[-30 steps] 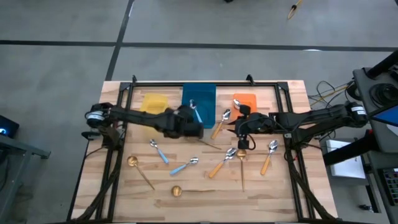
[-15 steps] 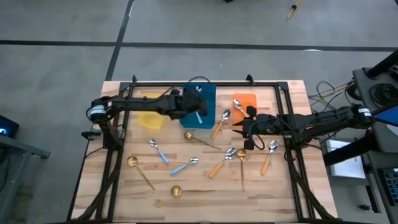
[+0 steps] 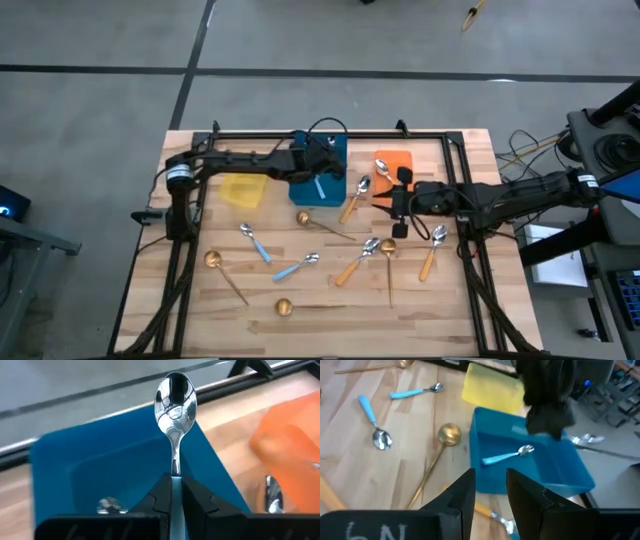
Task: Sort silverware by color (type)
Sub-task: Put the blue spoon into the blue bin
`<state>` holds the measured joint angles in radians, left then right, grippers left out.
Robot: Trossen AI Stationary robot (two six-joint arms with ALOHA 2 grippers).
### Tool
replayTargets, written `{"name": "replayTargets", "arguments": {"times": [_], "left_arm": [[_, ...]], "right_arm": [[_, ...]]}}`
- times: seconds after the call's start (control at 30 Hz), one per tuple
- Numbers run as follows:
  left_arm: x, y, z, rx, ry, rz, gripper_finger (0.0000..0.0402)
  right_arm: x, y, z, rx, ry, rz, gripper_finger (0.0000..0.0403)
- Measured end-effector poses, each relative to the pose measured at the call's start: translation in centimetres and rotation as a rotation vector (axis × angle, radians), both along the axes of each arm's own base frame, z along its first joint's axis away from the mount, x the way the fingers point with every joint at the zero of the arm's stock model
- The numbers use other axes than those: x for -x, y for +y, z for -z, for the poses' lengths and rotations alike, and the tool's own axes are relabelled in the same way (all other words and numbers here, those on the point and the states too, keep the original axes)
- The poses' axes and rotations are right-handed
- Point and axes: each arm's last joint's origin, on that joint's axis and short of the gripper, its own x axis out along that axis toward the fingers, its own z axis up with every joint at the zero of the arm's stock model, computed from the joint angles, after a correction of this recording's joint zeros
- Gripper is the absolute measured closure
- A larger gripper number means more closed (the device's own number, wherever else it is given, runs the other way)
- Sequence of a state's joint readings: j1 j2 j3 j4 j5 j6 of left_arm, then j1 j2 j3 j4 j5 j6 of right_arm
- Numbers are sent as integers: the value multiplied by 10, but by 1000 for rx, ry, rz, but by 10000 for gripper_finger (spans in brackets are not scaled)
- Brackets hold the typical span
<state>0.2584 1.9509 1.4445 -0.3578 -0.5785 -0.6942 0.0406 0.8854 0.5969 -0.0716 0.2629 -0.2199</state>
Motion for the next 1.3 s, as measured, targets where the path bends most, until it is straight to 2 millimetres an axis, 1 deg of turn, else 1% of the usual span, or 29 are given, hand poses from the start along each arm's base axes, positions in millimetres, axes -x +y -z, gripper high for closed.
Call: {"name": "replayTargets", "arguments": {"times": [0.23,0.5,0.87,1.07,1.3], "left_arm": [[-5,1,11,89,-32,44,393],[-4,2,15,157,-68,-17,393],[-1,5,16,162,-90,-97,393],[-3,6,27,158,-74,-124,393],[-3,6,28,156,-77,-132,393]], "right_arm": [[4,0,-9,64,-25,-24,303],[10,-1,-16,93,-54,-8,303],[12,-1,-14,92,-33,-8,303],[12,-1,-14,92,-33,-8,303],[12,-2,-14,96,-33,5,303]]}}
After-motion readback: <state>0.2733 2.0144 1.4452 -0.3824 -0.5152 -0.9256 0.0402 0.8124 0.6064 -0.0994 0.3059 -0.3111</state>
